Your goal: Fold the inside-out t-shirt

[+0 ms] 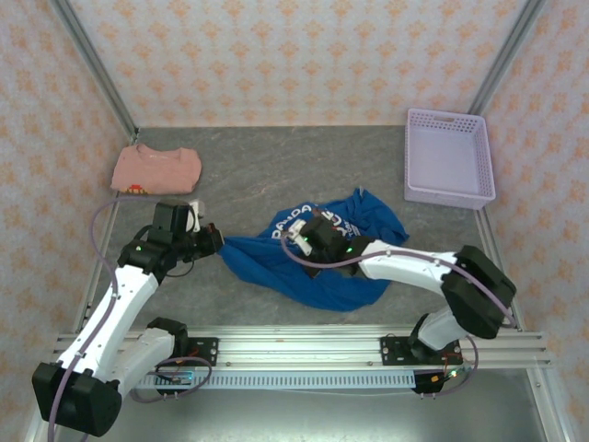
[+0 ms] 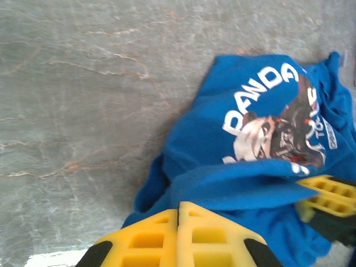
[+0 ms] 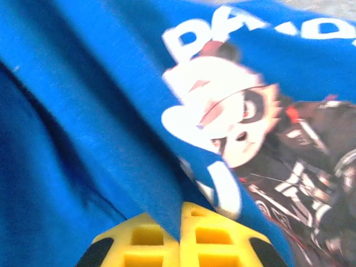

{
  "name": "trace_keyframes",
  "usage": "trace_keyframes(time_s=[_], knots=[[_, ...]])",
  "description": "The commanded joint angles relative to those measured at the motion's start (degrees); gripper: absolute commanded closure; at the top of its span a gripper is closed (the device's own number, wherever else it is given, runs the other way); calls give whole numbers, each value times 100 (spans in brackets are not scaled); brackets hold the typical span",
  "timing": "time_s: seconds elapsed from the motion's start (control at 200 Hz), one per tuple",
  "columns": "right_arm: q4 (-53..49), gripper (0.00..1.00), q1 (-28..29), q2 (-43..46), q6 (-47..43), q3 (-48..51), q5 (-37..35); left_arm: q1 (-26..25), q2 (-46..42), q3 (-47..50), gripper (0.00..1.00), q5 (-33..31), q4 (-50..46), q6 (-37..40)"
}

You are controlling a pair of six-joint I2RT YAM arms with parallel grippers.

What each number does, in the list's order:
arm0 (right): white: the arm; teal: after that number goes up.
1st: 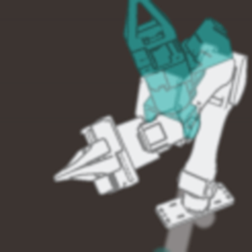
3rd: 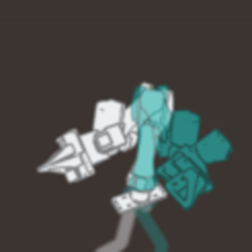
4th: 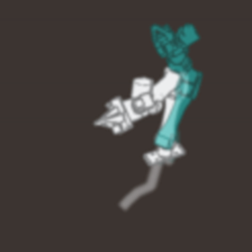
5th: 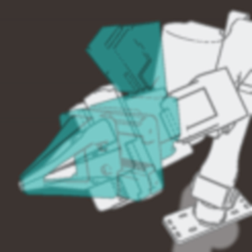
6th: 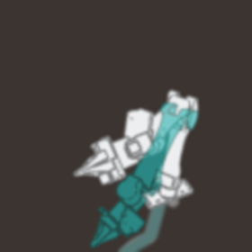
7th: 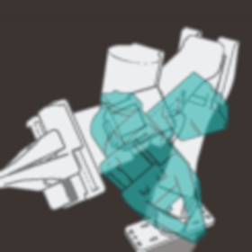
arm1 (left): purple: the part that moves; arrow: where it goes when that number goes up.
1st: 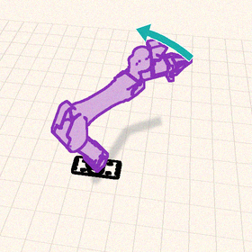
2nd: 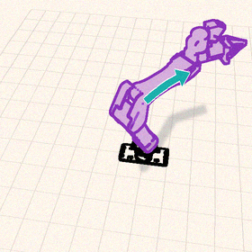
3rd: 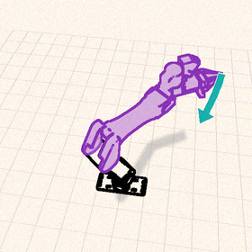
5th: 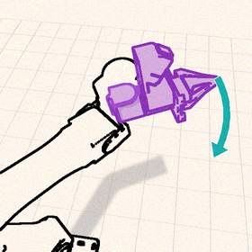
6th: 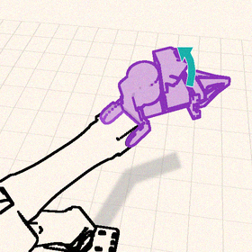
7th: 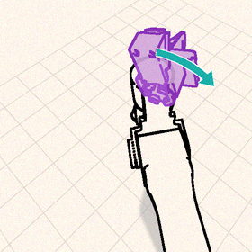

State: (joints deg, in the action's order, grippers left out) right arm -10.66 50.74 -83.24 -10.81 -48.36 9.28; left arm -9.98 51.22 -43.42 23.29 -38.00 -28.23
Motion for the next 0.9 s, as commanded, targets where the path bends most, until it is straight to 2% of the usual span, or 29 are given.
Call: trace_keyframes(time_s=[0.0,0.03,0.07,0.175,0.27,0.34,0.46,0.63,0.896], knots=[[-75,100,-467,640,469,-125,1174,-165,-38,355,99,-807,166,-520],[-140,100,-635,658,648,-190,1691,-227,-22,483,94,-897,346,-626],[-250,100,-778,610,814,-300,2030,-342,29,578,86,-1002,521,-673],[-450,100,-1073,378,1166,-569,2578,-675,50,542,58,-1650,646,-487],[-310,100,-1392,190,1549,-656,3142,-1194,-270,568,43,-2245,1016,-14],[-283,100,-1543,73,1710,-727,3414,-1629,-484,703,33,-2206,1597,371],[-514,100,-1677,-69,1687,-888,3637,-2253,-221,838,28,-1797,2363,752],[-640,100,-1864,-88,1744,-912,3742,-3004,857,463,30,-1650,2543,1543],[-686,100,-1878,-34,1757,-903,3687,-3159,2374,-113,33,-1521,2878,2112]])
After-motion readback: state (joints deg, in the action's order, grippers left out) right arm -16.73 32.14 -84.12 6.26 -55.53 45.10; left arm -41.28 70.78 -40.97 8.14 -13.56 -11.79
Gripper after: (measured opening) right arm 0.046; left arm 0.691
